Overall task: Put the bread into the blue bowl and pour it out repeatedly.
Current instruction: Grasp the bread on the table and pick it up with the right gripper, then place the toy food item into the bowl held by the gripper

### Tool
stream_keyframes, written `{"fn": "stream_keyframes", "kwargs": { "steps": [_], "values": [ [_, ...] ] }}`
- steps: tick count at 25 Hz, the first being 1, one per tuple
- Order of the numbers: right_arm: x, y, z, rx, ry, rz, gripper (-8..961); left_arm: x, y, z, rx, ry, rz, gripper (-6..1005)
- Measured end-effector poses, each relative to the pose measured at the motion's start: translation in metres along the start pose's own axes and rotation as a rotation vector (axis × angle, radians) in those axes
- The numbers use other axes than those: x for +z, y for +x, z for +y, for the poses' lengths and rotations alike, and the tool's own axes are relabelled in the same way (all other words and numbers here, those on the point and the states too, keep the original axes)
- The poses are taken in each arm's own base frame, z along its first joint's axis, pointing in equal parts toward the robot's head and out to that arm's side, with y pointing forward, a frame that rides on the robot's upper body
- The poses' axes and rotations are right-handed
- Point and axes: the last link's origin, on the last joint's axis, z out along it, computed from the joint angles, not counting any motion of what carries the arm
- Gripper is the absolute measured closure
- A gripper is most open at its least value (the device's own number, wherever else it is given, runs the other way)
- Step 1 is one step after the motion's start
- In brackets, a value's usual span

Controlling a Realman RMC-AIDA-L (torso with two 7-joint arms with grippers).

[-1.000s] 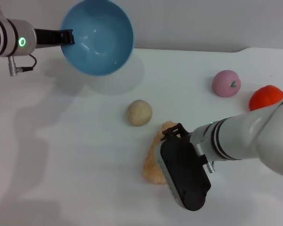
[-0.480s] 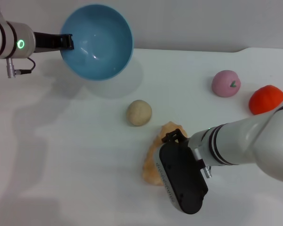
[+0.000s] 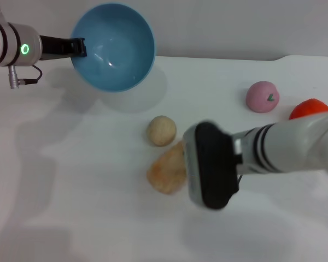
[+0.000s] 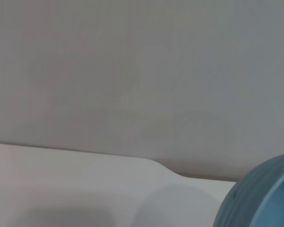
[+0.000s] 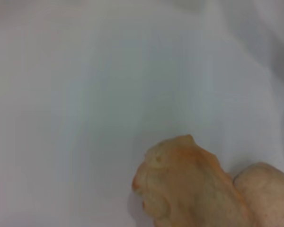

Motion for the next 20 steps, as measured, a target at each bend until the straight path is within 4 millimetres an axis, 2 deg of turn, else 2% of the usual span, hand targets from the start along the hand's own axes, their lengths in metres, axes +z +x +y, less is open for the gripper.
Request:
{"fn": "stream_keyframes", "kwargs": {
  "steps": [7, 10, 16, 17, 20],
  "values": [
    [-0.038, -0.002, -0.013, 0.364, -0.1, -0.217, 633, 0.005, 0.001, 0.007, 0.008, -0.014, -0.026, 986],
    [-0.057, 0.002, -0.02, 0.464, -0.075, -0.342, 658, 0.007, 0.0, 0.014, 0.021, -0.032, -0.069, 986],
    [-0.086, 0.0, -0.039, 0.528, 0.012, -0.591, 720, 0.013, -0.001, 0.045, 0.106, -0.105, -0.157, 985],
    [-0.089, 0.002, -0.043, 0.531, 0.041, -0.621, 725, 0.015, -0.002, 0.054, 0.126, -0.125, -0.187, 985],
    [-0.092, 0.006, -0.047, 0.537, 0.094, -0.652, 742, 0.019, -0.006, 0.064, 0.147, -0.146, -0.229, 985]
  ]
}}
